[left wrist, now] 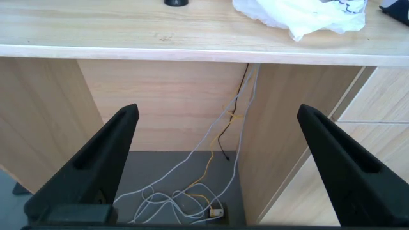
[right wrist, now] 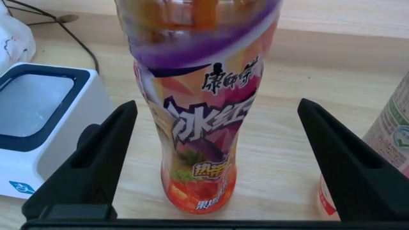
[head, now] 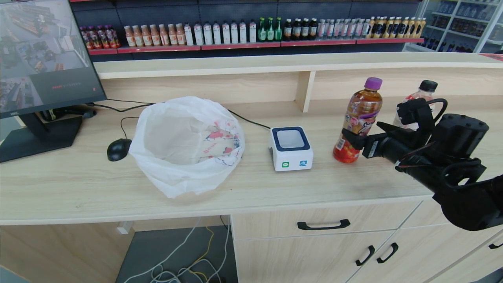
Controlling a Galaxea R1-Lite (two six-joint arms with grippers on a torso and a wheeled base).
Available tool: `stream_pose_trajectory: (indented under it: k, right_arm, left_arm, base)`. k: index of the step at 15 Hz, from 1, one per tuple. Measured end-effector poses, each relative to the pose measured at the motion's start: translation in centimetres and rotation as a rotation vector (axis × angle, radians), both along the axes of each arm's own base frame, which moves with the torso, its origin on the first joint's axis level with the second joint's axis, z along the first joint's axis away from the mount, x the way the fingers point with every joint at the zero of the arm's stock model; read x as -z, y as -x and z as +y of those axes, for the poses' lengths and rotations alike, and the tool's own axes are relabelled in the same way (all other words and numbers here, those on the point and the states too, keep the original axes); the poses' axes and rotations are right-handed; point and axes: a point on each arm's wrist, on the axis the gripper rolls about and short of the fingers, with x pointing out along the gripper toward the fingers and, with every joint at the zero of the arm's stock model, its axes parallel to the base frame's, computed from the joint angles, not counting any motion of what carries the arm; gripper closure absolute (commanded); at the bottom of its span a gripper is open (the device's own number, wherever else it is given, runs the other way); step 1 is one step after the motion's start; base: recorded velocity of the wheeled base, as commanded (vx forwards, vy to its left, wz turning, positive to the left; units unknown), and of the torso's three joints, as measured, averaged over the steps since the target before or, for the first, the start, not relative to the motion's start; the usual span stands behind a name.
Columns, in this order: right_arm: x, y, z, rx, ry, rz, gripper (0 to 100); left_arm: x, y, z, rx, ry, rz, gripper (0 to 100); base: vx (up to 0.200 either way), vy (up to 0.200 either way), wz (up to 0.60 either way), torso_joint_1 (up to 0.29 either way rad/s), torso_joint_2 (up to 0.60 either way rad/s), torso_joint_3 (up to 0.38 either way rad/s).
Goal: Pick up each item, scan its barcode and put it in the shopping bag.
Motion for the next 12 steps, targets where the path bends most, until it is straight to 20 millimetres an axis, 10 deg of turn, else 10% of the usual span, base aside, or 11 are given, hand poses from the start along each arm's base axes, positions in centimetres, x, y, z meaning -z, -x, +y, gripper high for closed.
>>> stream_pose_trajectory:
  k: [12]
  right_arm:
    - [0.3, -2.9, 0.2, 0.008, -0.019, -0.021, 0]
  left_arm:
    - [0.0, 0.0, 0.0, 0.0, 0.001, -0.002, 0]
  base:
    - [0.0, 0.0, 0.0, 0.0, 0.0, 0.0]
